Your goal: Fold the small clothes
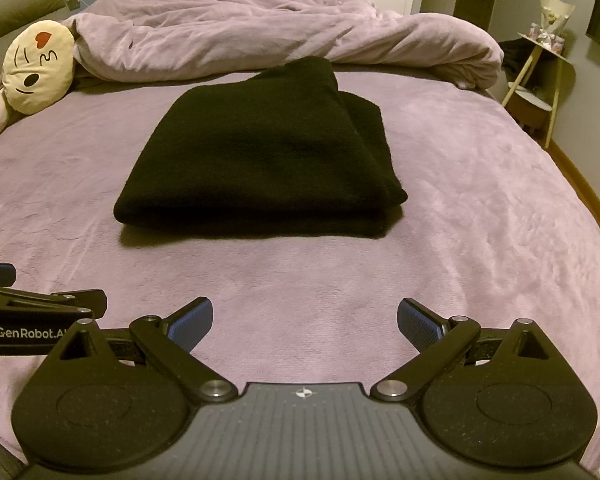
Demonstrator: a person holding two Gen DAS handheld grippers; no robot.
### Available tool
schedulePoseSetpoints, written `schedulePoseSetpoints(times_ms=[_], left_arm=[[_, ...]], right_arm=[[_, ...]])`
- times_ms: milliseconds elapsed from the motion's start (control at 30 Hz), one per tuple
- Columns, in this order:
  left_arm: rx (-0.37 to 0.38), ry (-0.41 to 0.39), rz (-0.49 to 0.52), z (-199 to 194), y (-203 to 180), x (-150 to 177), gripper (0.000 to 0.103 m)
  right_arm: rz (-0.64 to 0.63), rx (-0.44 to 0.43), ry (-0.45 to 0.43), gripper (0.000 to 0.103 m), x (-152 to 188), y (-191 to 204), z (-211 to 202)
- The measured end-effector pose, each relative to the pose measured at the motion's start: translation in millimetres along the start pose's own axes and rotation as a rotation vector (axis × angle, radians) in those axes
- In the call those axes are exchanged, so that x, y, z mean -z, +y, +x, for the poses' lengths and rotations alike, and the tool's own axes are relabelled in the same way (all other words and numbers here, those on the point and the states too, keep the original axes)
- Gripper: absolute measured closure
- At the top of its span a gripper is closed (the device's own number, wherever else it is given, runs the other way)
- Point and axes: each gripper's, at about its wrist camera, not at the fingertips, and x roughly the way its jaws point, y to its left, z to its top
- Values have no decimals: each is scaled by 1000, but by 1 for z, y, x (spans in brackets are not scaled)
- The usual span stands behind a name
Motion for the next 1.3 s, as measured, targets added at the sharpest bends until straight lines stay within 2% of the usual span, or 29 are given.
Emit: schedulePoseSetpoints(times_ms=[1300], left_arm=[[10,1,28,-6,-2,2,0]], right_arm=[[29,-4,-5,4,3,-2,-6]])
